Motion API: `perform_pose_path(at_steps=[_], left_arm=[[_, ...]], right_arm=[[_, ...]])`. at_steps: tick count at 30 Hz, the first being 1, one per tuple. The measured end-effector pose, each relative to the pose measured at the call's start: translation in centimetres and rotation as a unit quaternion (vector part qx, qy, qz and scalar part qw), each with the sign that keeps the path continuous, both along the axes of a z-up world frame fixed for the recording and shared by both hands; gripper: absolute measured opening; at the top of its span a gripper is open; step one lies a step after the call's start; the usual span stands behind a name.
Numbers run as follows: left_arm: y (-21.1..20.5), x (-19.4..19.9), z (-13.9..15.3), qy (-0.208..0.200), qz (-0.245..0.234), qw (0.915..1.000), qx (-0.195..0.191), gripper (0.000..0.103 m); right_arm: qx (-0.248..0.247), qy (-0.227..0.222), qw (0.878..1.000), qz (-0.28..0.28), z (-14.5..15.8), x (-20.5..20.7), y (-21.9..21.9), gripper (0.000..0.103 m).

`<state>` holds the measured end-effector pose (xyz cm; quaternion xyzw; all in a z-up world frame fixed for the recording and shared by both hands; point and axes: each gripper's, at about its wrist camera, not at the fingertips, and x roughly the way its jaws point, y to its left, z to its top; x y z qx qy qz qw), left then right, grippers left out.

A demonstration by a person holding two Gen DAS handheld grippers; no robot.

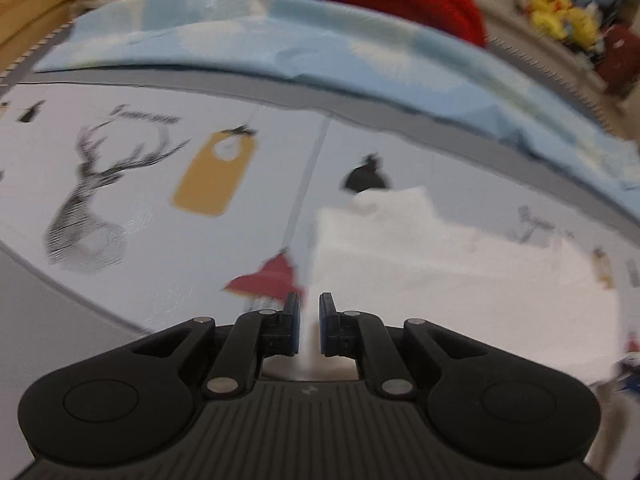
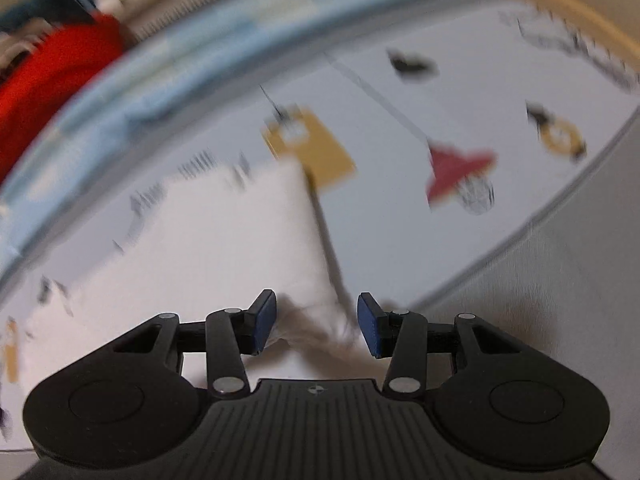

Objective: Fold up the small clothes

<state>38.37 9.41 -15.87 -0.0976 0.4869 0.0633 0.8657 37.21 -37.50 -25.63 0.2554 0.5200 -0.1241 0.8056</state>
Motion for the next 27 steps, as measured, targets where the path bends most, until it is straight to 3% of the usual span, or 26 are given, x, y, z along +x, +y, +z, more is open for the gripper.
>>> perform_pose_path(at_steps=[3, 5, 8, 10, 13, 14, 15, 16, 18, 20, 21, 22, 23, 24, 25, 27], left_arm=[[-0.5, 1.0, -1.3, 0.011, -0.038, 0.9988, -0.028, 0.018], [-0.6, 1.6, -3.2, 0.044, -0.044, 0.9973, -0.040, 0.018], [-0.6, 2.0, -6.3, 0.114, -0.049, 0.9921, -0.016, 0.026], [-0.3, 1.9, -6.0, 0.107, -0.041, 0.9932, -0.015, 0.029], [0.2, 1.7, -4.5, 0.053, -0.036, 0.9969, -0.044, 0.029], [0.1, 1.8, -5.3, 0.068, -0.044, 0.9963, -0.029, 0.029], [-0.1, 1.8, -6.5, 0.100, -0.045, 0.9940, -0.007, 0.034], [0.3, 1.4, -7.4, 0.111, -0.037, 0.9931, -0.011, 0.039], [0.7, 1.2, -6.3, 0.104, -0.019, 0.9942, -0.022, 0.039], [0.4, 0.4, -5.2, 0.048, -0.030, 0.9983, -0.017, 0.038], [-0.1, 0.2, -6.0, 0.061, -0.049, 0.9968, 0.011, 0.040], [-0.5, -0.1, -7.1, 0.094, -0.061, 0.9933, 0.029, 0.053], [-0.2, -0.6, -6.6, 0.090, -0.052, 0.9942, 0.026, 0.053], [0.2, -1.0, -5.3, 0.096, -0.033, 0.9945, 0.025, 0.047], [0.4, -1.9, -3.2, 0.075, -0.020, 0.9967, 0.020, 0.045], [0.4, -4.1, 1.4, 0.003, -0.033, 0.9991, 0.027, 0.046]], right_arm=[[0.030, 0.039, 0.998, -0.046, -0.7, -1.1, -1.2, 0.056], [0.011, 0.043, 0.997, -0.059, 0.6, -1.7, -1.1, 0.054], [-0.013, -0.030, 0.998, -0.056, 2.8, -1.7, -0.5, 0.051], [-0.006, -0.045, 0.999, -0.019, 2.4, -0.6, 0.0, 0.051], [-0.016, 0.008, 1.000, -0.012, -0.8, -0.2, 0.0, 0.052], [-0.002, 0.018, 0.999, -0.030, -1.6, -0.5, -0.4, 0.063], [0.017, 0.009, 0.999, -0.048, -1.8, -0.9, -0.8, 0.064], [0.012, -0.003, 0.999, -0.040, -1.7, -1.0, -0.7, 0.063], [-0.027, -0.017, 0.999, -0.002, -1.6, -1.0, -0.1, 0.066], [-0.010, -0.009, 1.000, -0.015, -1.8, -1.3, -0.5, 0.070], [0.008, -0.006, 1.000, -0.028, -1.8, -1.7, -0.9, 0.070], [0.019, -0.003, 0.999, -0.038, -1.4, -2.1, -1.3, 0.070], [0.022, -0.002, 0.999, -0.049, -0.8, -2.6, -1.7, 0.069], [0.015, -0.002, 0.998, -0.063, 0.2, -3.2, -2.0, 0.065], [0.005, -0.011, 0.997, -0.074, 1.6, -4.0, -2.2, 0.062], [-0.014, -0.048, 0.996, -0.072, 4.7, -6.0, -2.5, 0.060]])
